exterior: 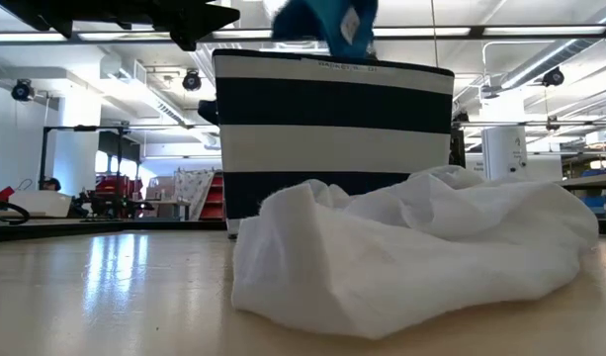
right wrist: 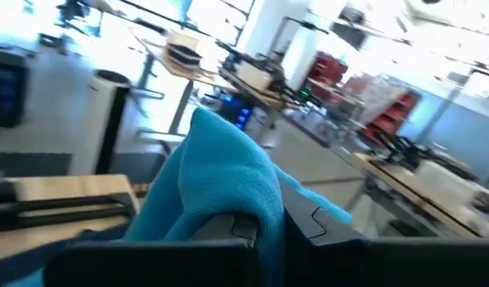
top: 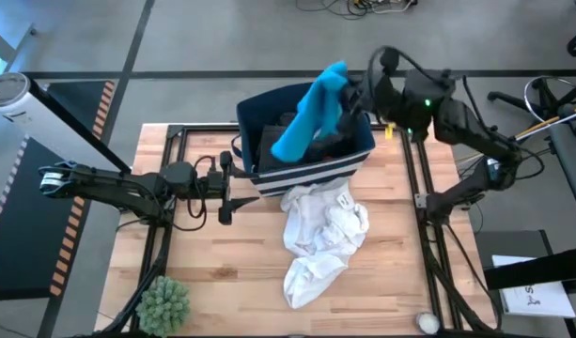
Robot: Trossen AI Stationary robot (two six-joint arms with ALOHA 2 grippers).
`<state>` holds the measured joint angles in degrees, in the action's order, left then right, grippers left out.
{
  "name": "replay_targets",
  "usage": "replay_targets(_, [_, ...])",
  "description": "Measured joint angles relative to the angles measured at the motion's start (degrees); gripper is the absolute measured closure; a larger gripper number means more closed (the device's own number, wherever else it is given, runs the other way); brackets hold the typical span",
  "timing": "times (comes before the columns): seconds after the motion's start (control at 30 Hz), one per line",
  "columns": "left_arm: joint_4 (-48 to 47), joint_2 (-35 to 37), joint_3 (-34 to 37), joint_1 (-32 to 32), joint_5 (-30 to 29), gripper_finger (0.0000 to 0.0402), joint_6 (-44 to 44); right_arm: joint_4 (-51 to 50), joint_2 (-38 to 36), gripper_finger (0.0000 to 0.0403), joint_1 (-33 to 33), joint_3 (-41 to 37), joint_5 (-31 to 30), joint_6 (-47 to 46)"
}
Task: Sort clothes
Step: Put the blue shorts into the laundry bin
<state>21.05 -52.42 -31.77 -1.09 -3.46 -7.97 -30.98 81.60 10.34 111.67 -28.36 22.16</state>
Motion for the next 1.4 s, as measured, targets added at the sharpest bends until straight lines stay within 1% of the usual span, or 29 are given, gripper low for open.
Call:
replay_targets(0.17, [-0.01, 0.00, 0.00, 0.01, -0.01, 0.0141, -0.07, -0.39, 0.52, 0.0403, 7.12, -3.60, 6.59, -4.30])
replay_targets(0.3, [-0.01, 0.00, 0.00, 0.00, 0.00, 0.0133, -0.07, -0.78, 2.67, 0.0403, 10.83, -6.12, 11.69, -6.60])
replay_targets(0.43, [-0.01, 0.00, 0.00, -0.01, 0.00, 0.0129, -0.09, -3.20, 6.81, 0.0402, 12.74, -6.48, 12.84, -9.13])
replay_targets(0.53, [-0.04, 0.00, 0.00, -0.01, -0.02, 0.0131, -0.09, -5.02, 10.50, 0.0392, 13.34, -5.42, 12.84, -10.32])
replay_targets(0.67, [-0.06, 0.00, 0.00, -0.01, -0.02, 0.0136, -0.09, -8.55, 15.12, 0.0355, 13.34, -2.87, 12.87, -10.91])
replay_targets(0.83, [-0.04, 0.00, 0.02, -0.01, -0.02, 0.0138, -0.17, -12.87, 19.57, 0.0289, 13.18, 1.90, 12.31, -12.36])
replay_targets(0.97, [-0.06, 0.00, 0.02, 0.00, -0.02, 0.0132, -0.15, -17.79, 22.14, 0.0236, 13.19, 6.13, 12.12, -13.20])
replay_targets(1.07, [-0.09, 0.00, 0.02, -0.01, -0.02, 0.0127, -0.14, -21.34, 23.64, 0.0215, 13.59, 8.51, 12.93, -10.82])
replay_targets(1.13, [-0.04, 0.00, 0.02, -0.01, -0.02, 0.0125, -0.13, -22.74, 25.00, 0.0220, 14.49, 9.39, 13.56, -9.95])
replay_targets(1.2, [-0.04, 0.00, 0.04, 0.00, -0.02, 0.0126, -0.13, -23.41, 26.58, 0.0244, 15.97, 9.59, 14.47, -9.76])
replay_targets(1.27, [-0.03, 0.00, 0.02, 0.00, -0.02, 0.0128, 0.01, -24.05, 28.23, 0.0285, 17.49, 9.82, 18.16, -10.02])
replay_targets(1.37, [-0.06, 0.00, 0.02, 0.01, -0.02, 0.0134, 0.07, -25.98, 30.54, 0.0365, 20.00, 9.89, 26.34, -11.40])
replay_targets(1.4, [-0.06, 0.00, 0.02, 0.00, -0.02, 0.0136, 0.09, -26.84, 31.46, 0.0383, 20.57, 9.89, 28.36, -11.64])
